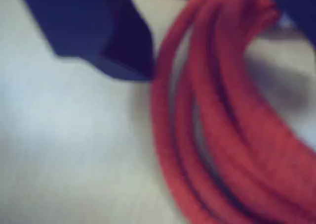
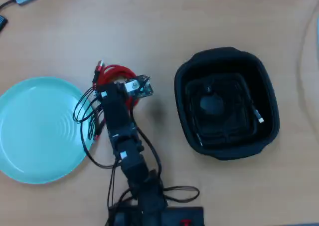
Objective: Put a black charging cable in a black bowl and put a red charging cable in a green bowl
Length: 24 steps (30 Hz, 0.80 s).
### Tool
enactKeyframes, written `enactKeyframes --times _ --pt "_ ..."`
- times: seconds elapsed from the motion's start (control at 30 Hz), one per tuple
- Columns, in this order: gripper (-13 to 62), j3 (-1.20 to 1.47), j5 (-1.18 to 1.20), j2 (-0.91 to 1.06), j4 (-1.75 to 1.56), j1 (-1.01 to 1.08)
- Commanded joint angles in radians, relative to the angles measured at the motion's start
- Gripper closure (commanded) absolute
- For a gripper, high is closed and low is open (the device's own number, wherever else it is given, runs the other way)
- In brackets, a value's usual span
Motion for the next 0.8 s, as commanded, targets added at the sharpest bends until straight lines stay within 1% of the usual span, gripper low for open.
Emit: enactKeyframes --times 0.0,0.17,0.23,0.27,0.43,0.53,0.67,0.77 --pt "27.0 -0.075 0.032 -0.008 -0.005 0.005" --pt "47.5 -0.078 0.035 -0.011 -0.006 0.005" --pt "54.8 -0.077 0.040 -0.011 -0.006 0.005" --pt "57.0 -0.075 0.052 -0.011 -0.006 0.006" --pt "57.0 -0.086 0.075 -0.002 -0.021 0.009" --pt "57.0 -0.141 0.077 0.025 -0.031 0.009" --pt "57.0 -0.236 0.067 0.144 -0.038 0.031" --pt "57.0 -0.255 0.061 0.233 -0.046 0.052"
